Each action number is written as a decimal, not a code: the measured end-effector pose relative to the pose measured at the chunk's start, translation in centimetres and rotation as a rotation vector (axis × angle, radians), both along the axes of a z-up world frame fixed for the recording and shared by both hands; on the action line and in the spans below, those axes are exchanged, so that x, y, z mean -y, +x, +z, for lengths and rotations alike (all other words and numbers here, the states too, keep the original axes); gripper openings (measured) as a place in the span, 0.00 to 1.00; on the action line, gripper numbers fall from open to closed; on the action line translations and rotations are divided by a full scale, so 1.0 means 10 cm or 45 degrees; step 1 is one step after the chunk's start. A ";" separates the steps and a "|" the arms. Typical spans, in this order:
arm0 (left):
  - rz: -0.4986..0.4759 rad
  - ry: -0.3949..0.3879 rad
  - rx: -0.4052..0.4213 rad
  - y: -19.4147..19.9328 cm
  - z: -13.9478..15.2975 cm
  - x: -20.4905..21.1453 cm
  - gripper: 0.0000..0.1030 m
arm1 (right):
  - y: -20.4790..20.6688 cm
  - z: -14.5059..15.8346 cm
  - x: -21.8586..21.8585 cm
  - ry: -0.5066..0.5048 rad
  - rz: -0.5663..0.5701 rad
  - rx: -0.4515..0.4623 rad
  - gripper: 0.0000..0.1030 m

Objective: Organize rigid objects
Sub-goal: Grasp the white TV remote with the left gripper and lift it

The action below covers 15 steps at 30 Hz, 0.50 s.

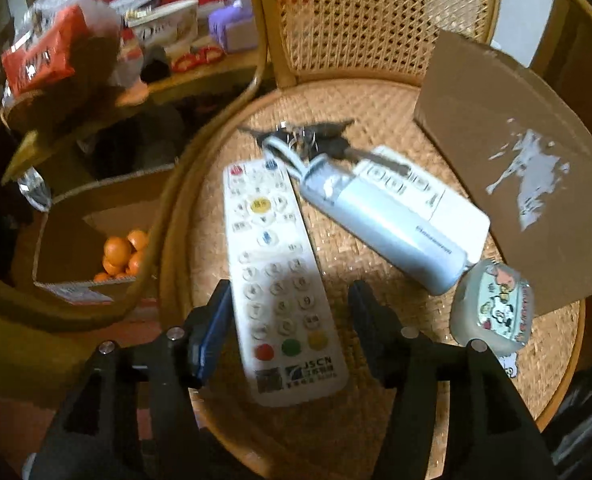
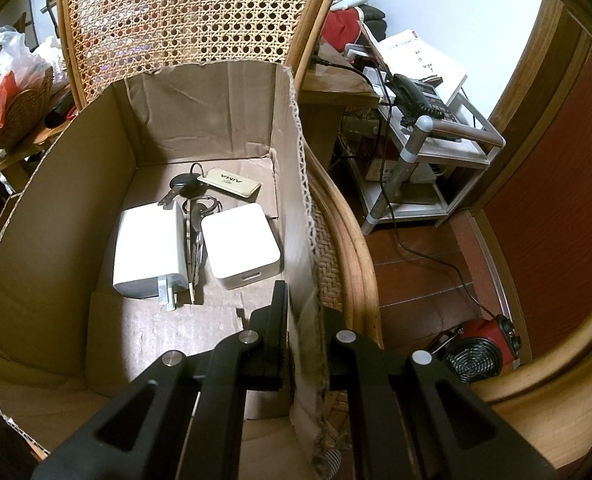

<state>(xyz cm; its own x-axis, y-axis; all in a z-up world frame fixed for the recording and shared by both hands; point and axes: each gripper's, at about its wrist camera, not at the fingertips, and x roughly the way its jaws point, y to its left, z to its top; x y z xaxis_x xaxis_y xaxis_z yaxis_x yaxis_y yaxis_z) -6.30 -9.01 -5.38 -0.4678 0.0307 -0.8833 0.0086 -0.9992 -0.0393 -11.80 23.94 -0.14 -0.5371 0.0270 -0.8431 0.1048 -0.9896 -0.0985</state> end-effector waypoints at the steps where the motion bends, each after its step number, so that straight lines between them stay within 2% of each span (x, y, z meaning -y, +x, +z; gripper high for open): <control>1: 0.006 0.014 -0.007 -0.01 0.00 0.00 0.60 | 0.00 0.00 0.00 0.001 0.000 0.000 0.09; 4: 0.009 -0.003 -0.016 -0.06 -0.01 -0.06 0.69 | 0.00 0.00 0.00 0.005 -0.001 0.002 0.09; 5: 0.012 -0.015 -0.020 -0.07 -0.02 -0.07 0.69 | 0.00 0.00 0.00 0.003 -0.002 0.001 0.09; 6: 0.010 -0.012 -0.023 -0.07 -0.02 -0.08 0.67 | 0.00 0.00 0.00 0.002 -0.003 -0.001 0.09; 8: 0.007 -0.034 -0.044 -0.08 0.00 -0.07 0.44 | 0.00 0.00 0.00 0.002 -0.002 0.000 0.09; 10: 0.002 -0.015 -0.023 -0.09 0.02 -0.04 0.42 | 0.00 0.00 0.00 0.001 -0.001 0.000 0.09; 13: 0.012 -0.055 -0.056 -0.08 0.14 -0.01 0.38 | 0.00 0.00 0.00 0.003 -0.001 0.000 0.09; 15: 0.005 -0.047 -0.071 -0.09 0.24 0.02 0.38 | 0.00 0.00 0.00 0.003 -0.002 0.000 0.09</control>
